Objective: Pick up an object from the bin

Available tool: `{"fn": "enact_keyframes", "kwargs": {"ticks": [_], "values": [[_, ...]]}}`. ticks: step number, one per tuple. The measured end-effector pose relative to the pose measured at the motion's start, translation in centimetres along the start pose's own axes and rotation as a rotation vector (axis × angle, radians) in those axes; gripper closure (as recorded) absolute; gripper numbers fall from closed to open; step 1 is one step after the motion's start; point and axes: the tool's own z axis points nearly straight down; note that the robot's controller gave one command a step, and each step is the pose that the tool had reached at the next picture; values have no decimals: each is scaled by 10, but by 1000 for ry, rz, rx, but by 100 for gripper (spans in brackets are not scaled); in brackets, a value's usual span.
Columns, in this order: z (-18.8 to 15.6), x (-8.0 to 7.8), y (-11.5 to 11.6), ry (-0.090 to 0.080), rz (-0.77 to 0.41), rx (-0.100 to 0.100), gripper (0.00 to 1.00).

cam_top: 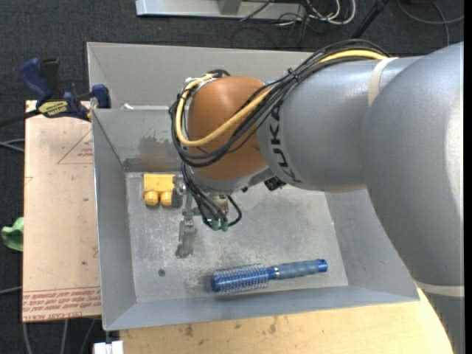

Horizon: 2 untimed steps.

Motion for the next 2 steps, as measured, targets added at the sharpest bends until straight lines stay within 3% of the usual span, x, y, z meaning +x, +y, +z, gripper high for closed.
{"fn": "enact_keyframes", "kwargs": {"ticks": [1, 2], "values": [[19, -89, -94, -11, -278, 2, 0], [16, -74, -10, -12, -618, -1, 0]]}}
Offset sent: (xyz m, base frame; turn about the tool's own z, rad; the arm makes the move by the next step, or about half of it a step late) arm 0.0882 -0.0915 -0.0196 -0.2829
